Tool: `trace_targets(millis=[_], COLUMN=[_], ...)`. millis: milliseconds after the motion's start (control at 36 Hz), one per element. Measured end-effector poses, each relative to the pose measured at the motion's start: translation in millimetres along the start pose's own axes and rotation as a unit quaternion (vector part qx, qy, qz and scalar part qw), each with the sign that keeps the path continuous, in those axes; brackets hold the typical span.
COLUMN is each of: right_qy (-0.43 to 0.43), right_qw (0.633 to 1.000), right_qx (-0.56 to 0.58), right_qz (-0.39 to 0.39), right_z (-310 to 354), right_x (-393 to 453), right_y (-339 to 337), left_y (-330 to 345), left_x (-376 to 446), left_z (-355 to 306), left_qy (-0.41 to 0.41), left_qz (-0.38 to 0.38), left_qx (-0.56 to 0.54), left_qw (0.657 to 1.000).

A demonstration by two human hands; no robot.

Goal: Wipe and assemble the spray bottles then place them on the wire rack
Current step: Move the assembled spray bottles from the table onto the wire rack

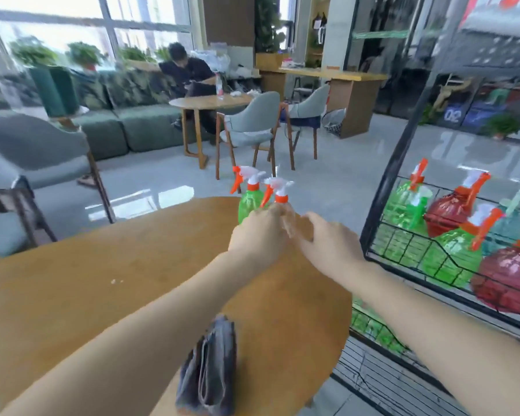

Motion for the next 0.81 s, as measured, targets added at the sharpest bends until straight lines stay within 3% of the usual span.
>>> trace_targets(millis=[278, 361, 472, 639, 806], right_qy=[0.019, 0.023, 0.004, 0.006, 0.019], right_qw=[1.000, 1.000, 0.999, 0.990, 0.984], right_qx=[-0.003, 0.002, 0.029, 0.127, 0.166], right_qz=[-0.003, -0.002, -0.017, -0.058, -0.061], right_z=[46, 46, 43, 23, -5], right_x=[96, 108, 104, 71, 15], right_y=[7, 9, 13, 2, -23], left_y=[-59, -56, -39, -38, -27], left_x=[98, 124, 140, 121, 72], left_z=[46, 54, 65, 59, 20], left_qy=[-0.004, -0.007, -0.069, -0.103, -0.095], left_qz=[-0.109, -0.084, -0.003, -0.021, 0.007], left_qx=[0.065, 0.109, 0.138, 0.118, 0.077], left_qw=[0.992, 0.990, 0.988, 0.987, 0.992])
Point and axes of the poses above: each hand's wrist, its own x-axis towards the middle knuckle, its own y-axis out of the palm, z = x × y, the point moved 8 cm from there along x, towards the middle knuckle, and after that the axes turned 2 degrees about -x, right-handed, at the moved point
